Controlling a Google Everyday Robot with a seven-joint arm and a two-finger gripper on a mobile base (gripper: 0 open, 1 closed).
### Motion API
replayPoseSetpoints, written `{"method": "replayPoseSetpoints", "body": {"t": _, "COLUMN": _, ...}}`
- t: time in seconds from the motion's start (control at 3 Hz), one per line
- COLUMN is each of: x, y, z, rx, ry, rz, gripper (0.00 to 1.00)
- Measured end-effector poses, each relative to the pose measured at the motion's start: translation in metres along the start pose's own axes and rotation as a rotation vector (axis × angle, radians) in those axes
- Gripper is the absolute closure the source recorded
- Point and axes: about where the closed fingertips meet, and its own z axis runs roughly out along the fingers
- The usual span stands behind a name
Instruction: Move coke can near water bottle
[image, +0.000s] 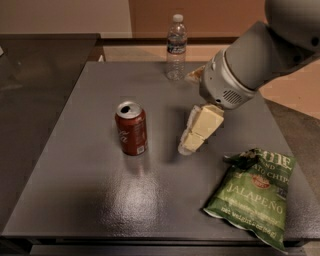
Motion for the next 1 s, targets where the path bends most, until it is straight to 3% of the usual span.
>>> {"method": "replayPoseSetpoints", "body": {"t": 1.0, "x": -0.045, "y": 0.004, "z": 0.053, "rx": -0.064, "ry": -0.183, "rz": 0.010, "gripper": 0.00}}
